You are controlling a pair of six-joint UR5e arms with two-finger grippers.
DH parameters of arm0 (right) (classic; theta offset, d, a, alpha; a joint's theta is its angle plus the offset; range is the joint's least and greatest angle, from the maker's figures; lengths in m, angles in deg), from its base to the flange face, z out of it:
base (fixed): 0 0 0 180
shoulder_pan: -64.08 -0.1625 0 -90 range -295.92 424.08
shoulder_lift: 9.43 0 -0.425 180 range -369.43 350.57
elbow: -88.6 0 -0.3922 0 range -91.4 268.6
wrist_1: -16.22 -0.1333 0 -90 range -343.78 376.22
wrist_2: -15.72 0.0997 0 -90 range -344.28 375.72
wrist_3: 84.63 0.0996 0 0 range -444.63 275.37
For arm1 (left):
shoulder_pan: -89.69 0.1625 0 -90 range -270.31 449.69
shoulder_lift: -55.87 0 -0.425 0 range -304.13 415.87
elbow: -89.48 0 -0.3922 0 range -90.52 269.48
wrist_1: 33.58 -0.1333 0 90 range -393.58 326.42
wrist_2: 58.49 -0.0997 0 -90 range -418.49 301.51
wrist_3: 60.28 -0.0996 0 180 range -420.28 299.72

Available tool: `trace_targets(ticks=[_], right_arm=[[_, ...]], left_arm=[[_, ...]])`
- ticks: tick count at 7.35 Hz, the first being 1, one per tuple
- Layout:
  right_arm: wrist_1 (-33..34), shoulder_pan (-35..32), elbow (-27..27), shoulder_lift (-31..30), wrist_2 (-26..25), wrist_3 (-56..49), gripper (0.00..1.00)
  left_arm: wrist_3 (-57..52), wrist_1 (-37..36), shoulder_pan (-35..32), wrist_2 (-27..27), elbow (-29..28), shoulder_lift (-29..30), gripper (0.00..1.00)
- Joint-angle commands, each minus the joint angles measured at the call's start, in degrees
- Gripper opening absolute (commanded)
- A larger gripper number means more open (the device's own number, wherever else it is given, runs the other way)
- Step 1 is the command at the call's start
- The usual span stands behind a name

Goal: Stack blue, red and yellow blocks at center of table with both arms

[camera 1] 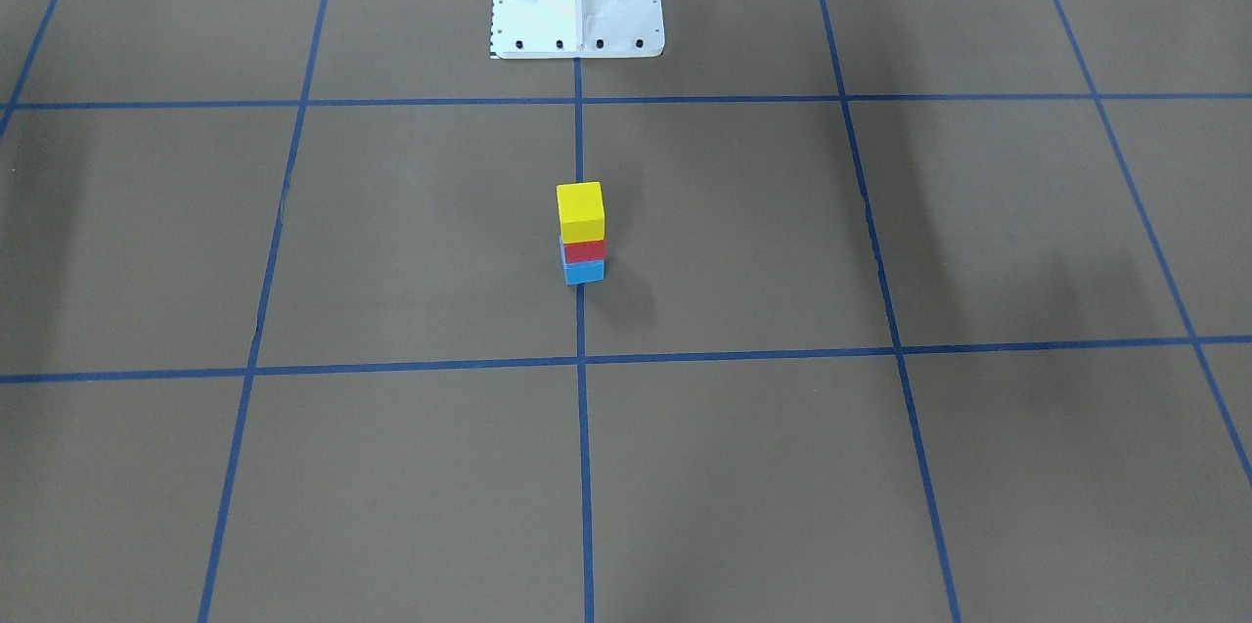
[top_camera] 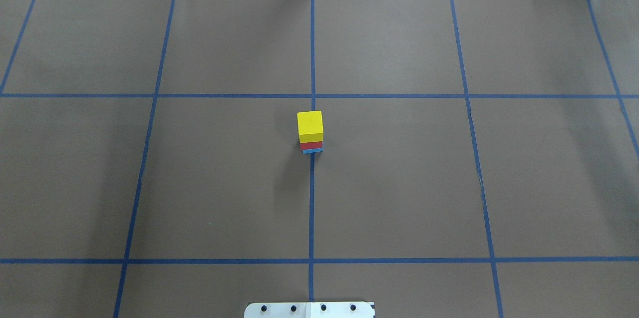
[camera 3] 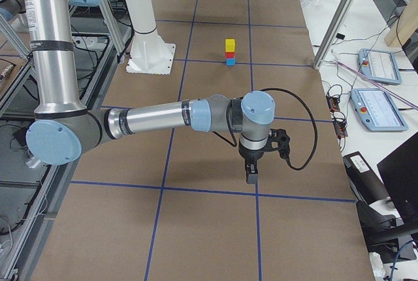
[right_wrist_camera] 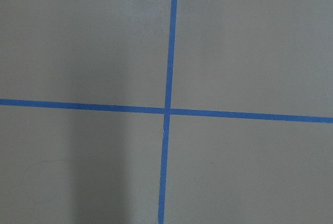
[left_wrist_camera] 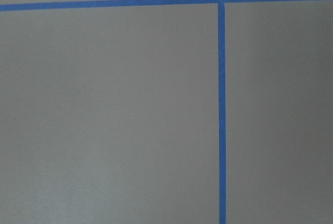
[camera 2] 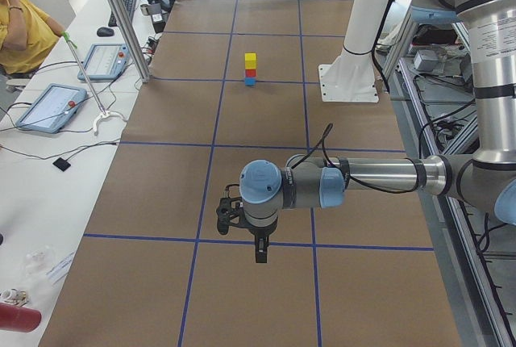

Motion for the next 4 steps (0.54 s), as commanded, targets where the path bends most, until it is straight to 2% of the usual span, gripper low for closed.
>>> trace_targets(ticks=[1,4], right_arm=[[0.00,0.00,0.09,-0.03,0.10,0.19,1.00],[-0.08,0.00,0.01,-0.82,0.19,-0.07,1.00]], left_arm=[[-0.11,0.08,-0.20,0.29,0.36,-0.07,1.00],[-0.38,0.61,-0.11,-0.06,0.54,0.02,1.00]])
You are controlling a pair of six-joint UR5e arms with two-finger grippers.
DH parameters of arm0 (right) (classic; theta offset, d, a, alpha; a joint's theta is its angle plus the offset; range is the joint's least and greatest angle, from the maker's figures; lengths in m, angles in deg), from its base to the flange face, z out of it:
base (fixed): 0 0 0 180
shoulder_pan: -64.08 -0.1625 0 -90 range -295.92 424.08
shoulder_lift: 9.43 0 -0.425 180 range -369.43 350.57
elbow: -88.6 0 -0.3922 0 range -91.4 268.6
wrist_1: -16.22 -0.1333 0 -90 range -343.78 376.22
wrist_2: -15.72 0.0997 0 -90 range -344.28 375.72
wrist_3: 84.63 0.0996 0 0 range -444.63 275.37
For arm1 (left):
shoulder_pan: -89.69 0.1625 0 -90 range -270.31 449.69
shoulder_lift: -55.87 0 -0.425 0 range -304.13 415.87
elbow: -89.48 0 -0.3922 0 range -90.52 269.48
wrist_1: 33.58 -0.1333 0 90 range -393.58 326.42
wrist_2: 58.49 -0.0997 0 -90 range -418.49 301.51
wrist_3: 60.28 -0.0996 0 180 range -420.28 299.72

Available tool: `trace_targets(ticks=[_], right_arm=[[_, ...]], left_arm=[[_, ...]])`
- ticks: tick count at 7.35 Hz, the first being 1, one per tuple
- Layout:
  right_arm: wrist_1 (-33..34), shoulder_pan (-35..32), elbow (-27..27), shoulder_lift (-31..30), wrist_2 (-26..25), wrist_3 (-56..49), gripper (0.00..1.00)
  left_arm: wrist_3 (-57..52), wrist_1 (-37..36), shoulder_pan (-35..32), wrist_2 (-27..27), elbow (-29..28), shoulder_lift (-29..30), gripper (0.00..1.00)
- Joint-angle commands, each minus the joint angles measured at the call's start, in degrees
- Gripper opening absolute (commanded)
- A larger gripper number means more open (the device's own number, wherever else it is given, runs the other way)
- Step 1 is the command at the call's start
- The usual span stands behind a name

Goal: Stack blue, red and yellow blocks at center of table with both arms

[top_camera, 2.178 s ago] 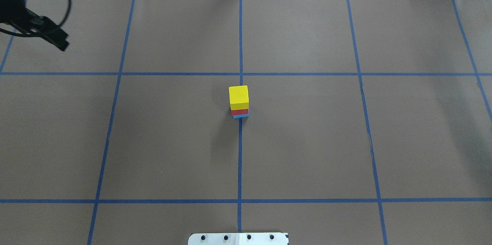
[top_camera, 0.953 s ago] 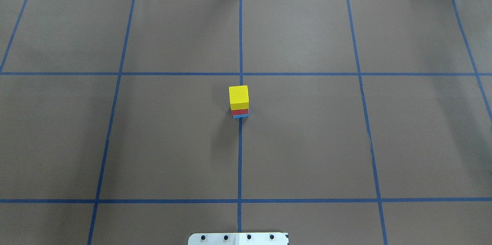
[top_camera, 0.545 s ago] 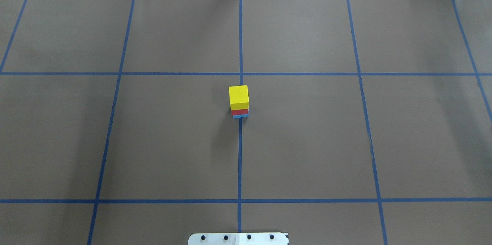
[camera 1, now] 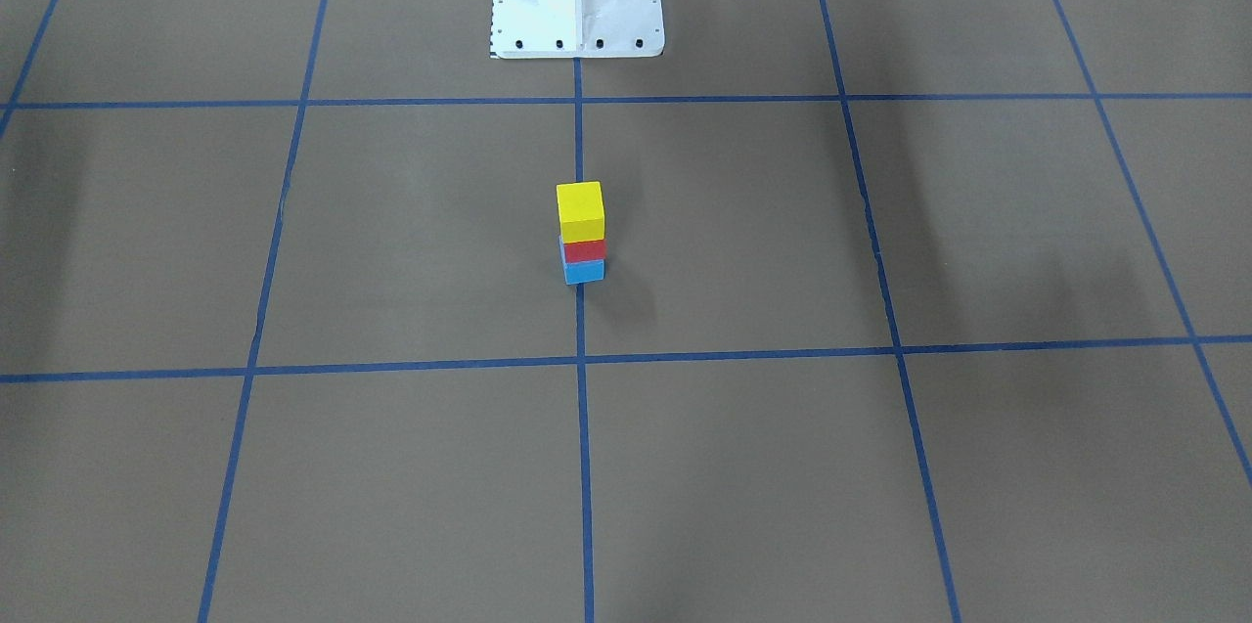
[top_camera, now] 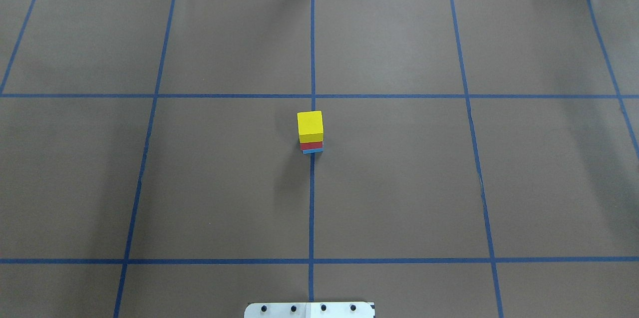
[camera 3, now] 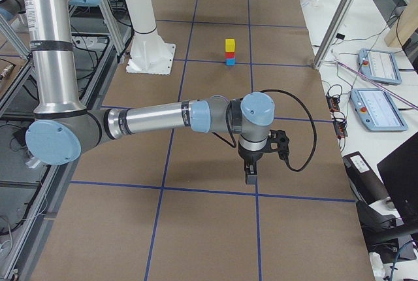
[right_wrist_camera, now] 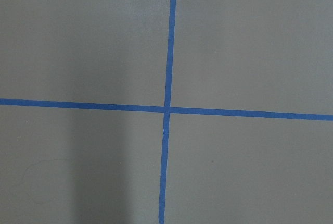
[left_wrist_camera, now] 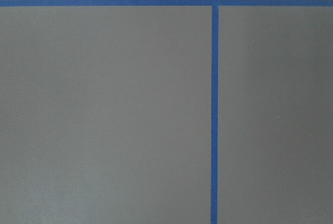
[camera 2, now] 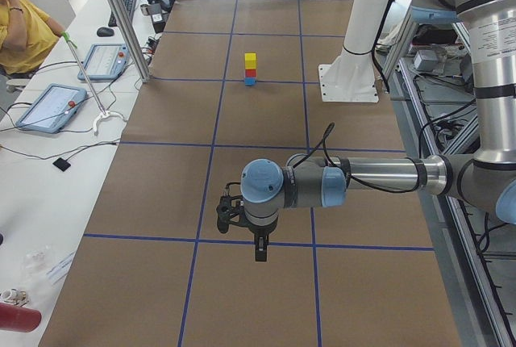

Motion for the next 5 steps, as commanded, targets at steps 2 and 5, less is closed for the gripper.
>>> trace_targets(ticks=[2,5], right_arm=[[-0.07,-0.04,-1.88,-2.19,0.00,-0.77,1.00],[0.01,0.05,-1.64,-3.70,0.34,0.19,1.00]], left_arm=[[-0.02,0.18,0.04,0.00,0.10,-0.02,1.00],[0.15,0.18,0.04,-0.08,0.10,-0.10,1.00]])
